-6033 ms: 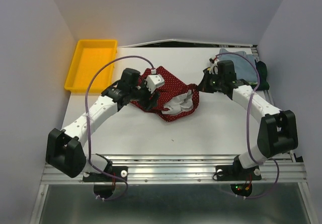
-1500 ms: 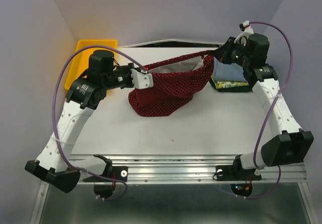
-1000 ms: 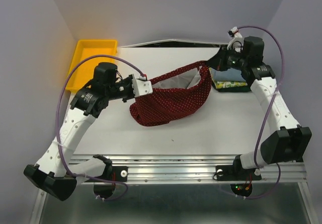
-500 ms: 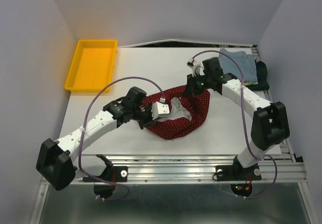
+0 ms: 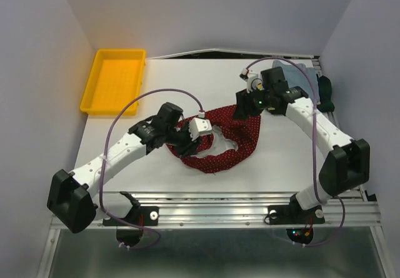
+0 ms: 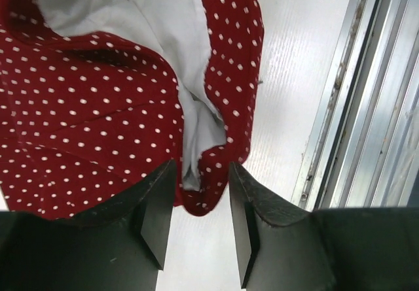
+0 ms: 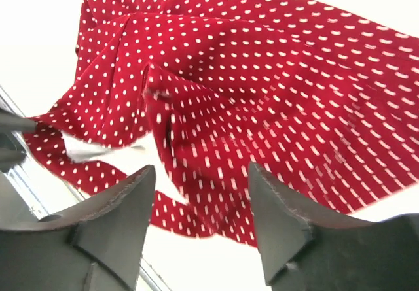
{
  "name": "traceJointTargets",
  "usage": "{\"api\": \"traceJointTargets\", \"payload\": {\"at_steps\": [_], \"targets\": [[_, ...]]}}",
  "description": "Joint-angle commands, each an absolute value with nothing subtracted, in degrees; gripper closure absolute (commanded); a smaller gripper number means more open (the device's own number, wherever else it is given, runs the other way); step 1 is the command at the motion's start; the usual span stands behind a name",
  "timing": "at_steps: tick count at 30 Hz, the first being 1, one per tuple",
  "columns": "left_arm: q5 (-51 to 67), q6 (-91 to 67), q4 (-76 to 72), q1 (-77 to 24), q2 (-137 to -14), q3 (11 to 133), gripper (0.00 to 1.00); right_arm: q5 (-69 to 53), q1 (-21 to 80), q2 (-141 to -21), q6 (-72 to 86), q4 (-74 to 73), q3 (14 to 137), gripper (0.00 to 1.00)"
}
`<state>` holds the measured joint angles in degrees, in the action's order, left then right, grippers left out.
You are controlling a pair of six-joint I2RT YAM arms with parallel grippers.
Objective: Fold and stack the skirts
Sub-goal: Flatten the skirt out
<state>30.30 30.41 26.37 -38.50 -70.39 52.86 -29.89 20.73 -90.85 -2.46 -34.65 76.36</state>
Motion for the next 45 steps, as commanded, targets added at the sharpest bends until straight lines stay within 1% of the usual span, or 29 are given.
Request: {"api": "traceJointTargets", "payload": {"at_steps": [1,2,4,5,8,12,18,23,30,35,37,40,45], "targets": [[29.3,24.5,26.1,-38.1,-67.7,59.1,0.51,-29.2,19.2,-83.6,-6.2,-42.8,76.0,0.39],[28.7,23.9,25.8,-38.1,-68.3,60.0,0.50,-29.4,19.2,-82.9,-6.1,-43.5,74.6,0.44],[28.7,22.4,24.6,-38.2,-69.0,60.0,0.48,-30.7,19.2,-81.6,-5.3,-44.1,71.3,0.49],[27.5,19.9,22.0,-38.1,-69.9,59.3,0.45,-31.1,19.2,-80.8,-4.9,-44.1,67.7,0.53],[25.5,17.1,18.0,-38.8,-72.1,58.5,0.45,-33.2,19.2,-80.4,-3.4,-42.7,61.1,0.58],[22.0,17.6,15.4,-41.2,-76.7,58.6,0.50,-34.1,19.2,-77.6,-0.2,-34.2,53.5,0.60],[13.9,22.6,16.5,-46.2,-82.4,60.8,0.49,-31.6,19.2,-76.4,4.7,-26.0,47.3,0.53],[11.6,23.3,16.8,-47.8,-84.9,61.4,0.47,-33.9,19.2,-79.1,5.4,-25.2,46.9,0.54],[11.3,23.2,15.6,-47.8,-85.4,61.5,0.46,-31.6,19.2,-83.6,6.7,-22.8,47.8,0.58],[10.8,24.1,15.8,-47.9,-86.5,62.1,0.46,-31.2,19.2,-86.2,6.8,-22.7,48.4,0.58],[10.5,24.6,15.9,-48.0,-87.5,62.5,0.46,-30.7,19.2,-86.8,6.6,-22.6,48.7,0.60],[10.1,25.3,16.3,-48.4,-88.7,62.9,0.46,-30.1,19.2,-86.9,6.4,-22.8,49.0,0.67],[7.7,26.0,16.2,-49.7,-89.7,63.1,0.45,-29.9,19.2,-86.1,6.5,-22.9,48.9,0.74]]}}
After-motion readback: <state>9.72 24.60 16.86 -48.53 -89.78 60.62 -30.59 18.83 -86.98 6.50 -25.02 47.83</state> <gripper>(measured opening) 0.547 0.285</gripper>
